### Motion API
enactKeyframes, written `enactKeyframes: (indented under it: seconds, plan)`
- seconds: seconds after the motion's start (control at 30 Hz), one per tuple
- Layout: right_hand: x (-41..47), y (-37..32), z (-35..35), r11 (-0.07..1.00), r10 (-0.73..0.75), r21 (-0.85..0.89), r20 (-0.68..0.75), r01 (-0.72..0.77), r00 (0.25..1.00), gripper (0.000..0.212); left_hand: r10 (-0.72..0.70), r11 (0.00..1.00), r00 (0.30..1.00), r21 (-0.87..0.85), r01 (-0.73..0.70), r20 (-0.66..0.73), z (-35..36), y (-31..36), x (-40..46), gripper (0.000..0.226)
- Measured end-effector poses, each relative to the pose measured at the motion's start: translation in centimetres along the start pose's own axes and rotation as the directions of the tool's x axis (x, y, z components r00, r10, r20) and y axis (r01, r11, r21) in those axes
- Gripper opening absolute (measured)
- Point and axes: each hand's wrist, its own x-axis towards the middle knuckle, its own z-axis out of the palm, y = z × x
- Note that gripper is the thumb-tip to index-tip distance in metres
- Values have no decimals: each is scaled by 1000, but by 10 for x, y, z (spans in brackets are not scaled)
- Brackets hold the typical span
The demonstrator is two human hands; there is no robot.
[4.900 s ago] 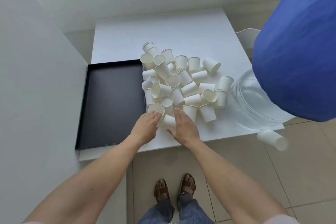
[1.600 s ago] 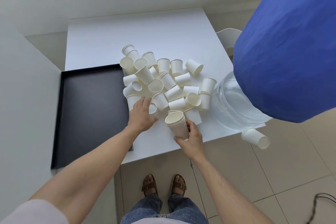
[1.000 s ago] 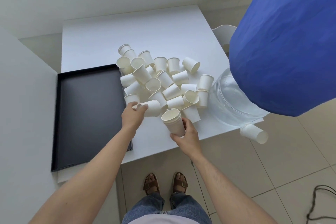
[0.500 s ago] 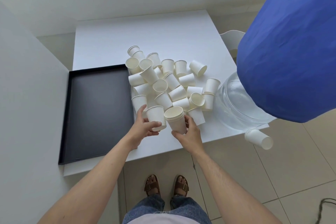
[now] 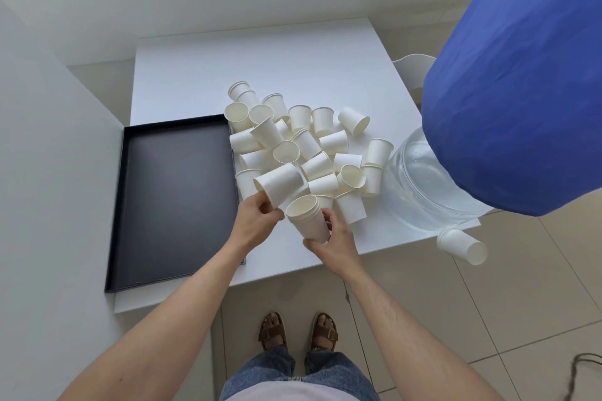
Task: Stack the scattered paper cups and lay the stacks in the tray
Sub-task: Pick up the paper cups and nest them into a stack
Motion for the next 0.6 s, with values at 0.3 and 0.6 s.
enactKeyframes:
  seconds: [0.3,0.6]
  plan:
    - [10,-3,-11,987,-82,-141,2,82,997,59,-42,682,943,699,-214,330,-33,27,19,7]
    - [18,-6,-11,943,-160,-279,93,180,983,62,-175,59,884,901,-431,434,-28,66,36,28]
